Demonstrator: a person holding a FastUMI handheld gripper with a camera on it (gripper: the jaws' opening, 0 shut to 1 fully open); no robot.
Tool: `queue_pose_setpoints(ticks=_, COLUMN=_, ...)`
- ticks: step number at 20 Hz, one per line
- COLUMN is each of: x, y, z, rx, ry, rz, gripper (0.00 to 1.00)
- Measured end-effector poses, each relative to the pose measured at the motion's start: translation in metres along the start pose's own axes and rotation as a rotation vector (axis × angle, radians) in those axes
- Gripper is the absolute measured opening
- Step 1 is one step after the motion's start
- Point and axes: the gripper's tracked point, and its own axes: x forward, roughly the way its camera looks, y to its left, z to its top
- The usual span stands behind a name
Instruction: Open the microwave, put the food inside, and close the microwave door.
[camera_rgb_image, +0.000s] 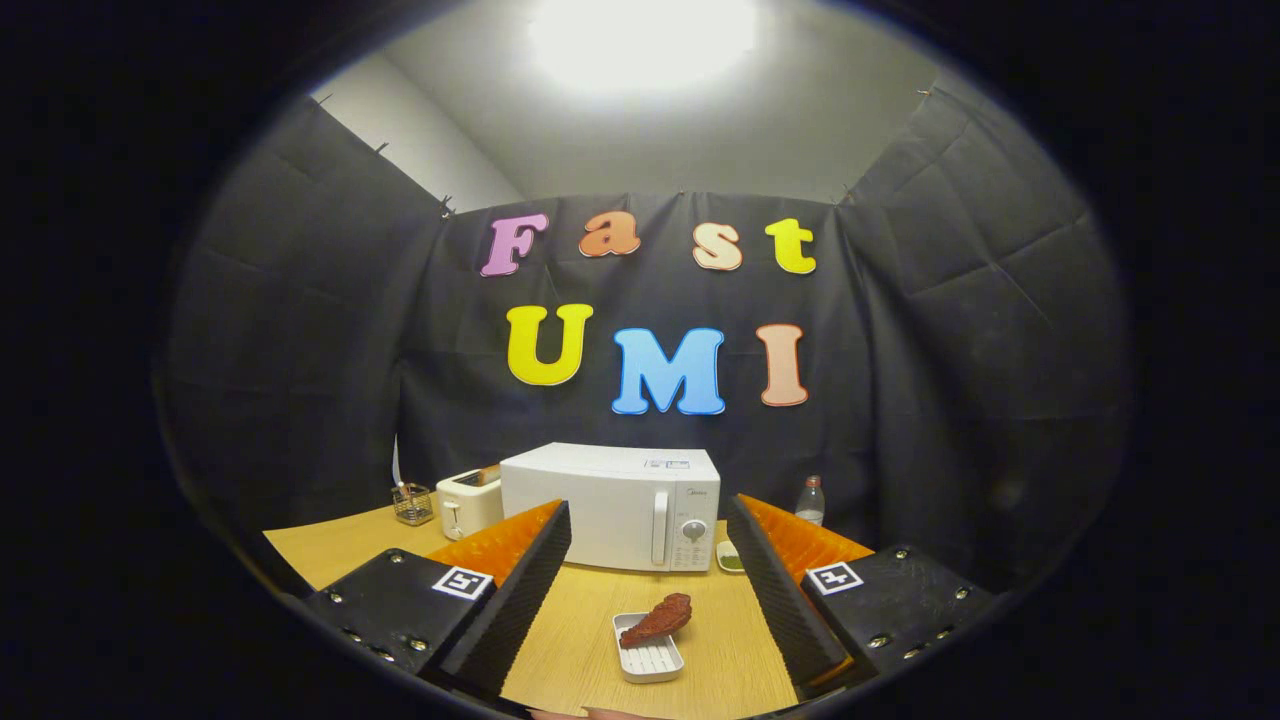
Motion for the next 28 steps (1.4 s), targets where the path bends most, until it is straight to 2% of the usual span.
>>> queue_pose_setpoints(ticks=5, x=0.012, y=0.002, z=-0.005, rx=0.034, ry=-0.008, rz=0.015, gripper=0.98)
queue_pose_setpoints(ticks=10, x=0.035, y=0.008, z=-0.015, rx=0.104, ry=-0.027, rz=0.064, gripper=0.98)
queue_pose_setpoints(ticks=18, x=0.088, y=0.0, z=-0.025, rx=0.138, ry=-0.094, rz=0.024, gripper=0.98)
queue_pose_setpoints(ticks=22, x=0.129, y=-0.005, z=-0.052, rx=0.116, ry=-0.088, rz=-0.008, gripper=0.98)
queue_pose_setpoints(ticks=28, x=0.192, y=-0.001, z=-0.107, rx=0.124, ry=0.006, rz=-0.01, gripper=0.98)
